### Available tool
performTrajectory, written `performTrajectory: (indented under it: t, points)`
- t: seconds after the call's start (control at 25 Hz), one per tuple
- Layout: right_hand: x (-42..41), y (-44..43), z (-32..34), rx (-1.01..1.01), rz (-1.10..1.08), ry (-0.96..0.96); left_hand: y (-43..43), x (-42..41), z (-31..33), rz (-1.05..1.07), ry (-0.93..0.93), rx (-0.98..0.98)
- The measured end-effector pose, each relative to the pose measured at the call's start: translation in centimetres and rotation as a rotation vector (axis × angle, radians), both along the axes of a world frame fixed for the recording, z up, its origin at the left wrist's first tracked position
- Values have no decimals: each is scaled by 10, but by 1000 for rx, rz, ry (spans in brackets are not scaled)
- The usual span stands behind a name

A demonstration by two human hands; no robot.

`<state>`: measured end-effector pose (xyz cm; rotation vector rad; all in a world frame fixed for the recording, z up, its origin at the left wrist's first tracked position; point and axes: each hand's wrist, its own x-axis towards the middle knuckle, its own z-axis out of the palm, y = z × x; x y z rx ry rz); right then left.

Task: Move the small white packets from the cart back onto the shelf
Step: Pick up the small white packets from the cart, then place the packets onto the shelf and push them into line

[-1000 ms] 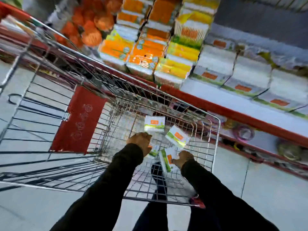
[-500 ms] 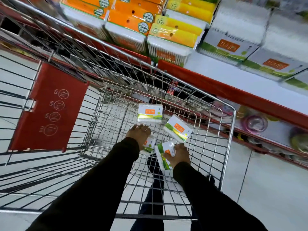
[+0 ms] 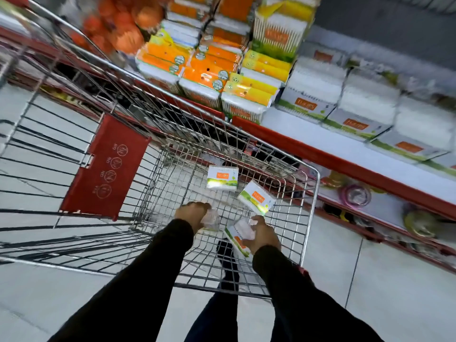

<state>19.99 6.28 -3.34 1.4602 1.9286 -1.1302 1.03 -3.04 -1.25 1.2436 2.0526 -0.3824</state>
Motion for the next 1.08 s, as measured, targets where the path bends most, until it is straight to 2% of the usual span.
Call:
performTrajectory:
  t: [0.32, 0.44, 0.56, 0.64, 0.72, 0.84, 1.08]
  points:
    - [16, 54, 148, 213, 292, 80, 23, 18, 116, -31, 116, 216]
    - [35, 88, 201, 407, 256, 137, 60, 29, 159, -53, 140, 387]
    - [52, 123, 244, 647, 212, 135, 108, 42, 196, -186, 232, 627]
    - [59, 148, 260, 768, 149, 132, 143, 48, 213, -266, 318, 714]
    - [60, 172, 264, 835, 85, 135, 176, 55, 225, -263, 302, 759]
    - [51, 197, 253, 840, 85, 107, 213, 56, 222, -276, 325, 724]
    - [25, 215, 223, 809, 232, 25, 241, 48, 201, -278, 245, 495]
